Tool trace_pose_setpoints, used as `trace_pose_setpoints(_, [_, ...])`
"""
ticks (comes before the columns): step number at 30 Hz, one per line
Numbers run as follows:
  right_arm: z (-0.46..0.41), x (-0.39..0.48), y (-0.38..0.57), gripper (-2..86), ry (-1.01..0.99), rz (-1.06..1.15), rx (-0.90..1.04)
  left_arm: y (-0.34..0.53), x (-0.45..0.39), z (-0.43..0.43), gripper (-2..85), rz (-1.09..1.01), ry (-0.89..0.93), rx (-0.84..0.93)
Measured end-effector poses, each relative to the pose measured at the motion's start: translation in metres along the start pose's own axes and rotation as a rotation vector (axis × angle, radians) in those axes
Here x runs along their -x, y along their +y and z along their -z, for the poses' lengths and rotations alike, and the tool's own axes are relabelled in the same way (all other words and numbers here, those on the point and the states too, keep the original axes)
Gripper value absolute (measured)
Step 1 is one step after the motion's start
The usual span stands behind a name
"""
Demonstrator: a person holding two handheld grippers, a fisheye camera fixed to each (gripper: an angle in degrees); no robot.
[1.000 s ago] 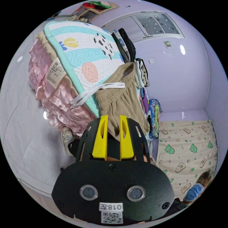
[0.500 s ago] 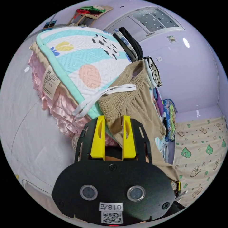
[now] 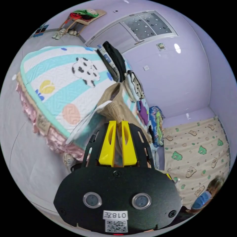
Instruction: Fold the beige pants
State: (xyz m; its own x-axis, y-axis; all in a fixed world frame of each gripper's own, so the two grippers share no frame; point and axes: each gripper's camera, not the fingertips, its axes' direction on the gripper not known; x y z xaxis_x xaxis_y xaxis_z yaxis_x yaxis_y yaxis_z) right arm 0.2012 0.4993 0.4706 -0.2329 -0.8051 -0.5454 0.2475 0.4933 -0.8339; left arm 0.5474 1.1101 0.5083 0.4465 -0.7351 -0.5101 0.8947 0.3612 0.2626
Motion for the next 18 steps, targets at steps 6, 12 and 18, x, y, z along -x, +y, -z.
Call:
trace_pose_setpoints(6, [-0.040, -0.045, -0.091, 1.6, 0.230, -0.089, -0.146, -0.036, -0.061, 0.016, 4.2, -0.037, 0.173, -0.105])
trace_pose_setpoints(12, [-0.099, -0.066, -0.045, 2.4, 0.093, -0.132, -0.169, -0.010, -0.040, 0.024, 4.3, -0.158, 0.183, -0.021])
trace_pose_setpoints(18, [-0.229, -0.029, 0.045, 3.5, -0.162, -0.158, 0.112, 0.051, 0.066, -0.006, 3.9, 0.062, 0.141, 0.119])
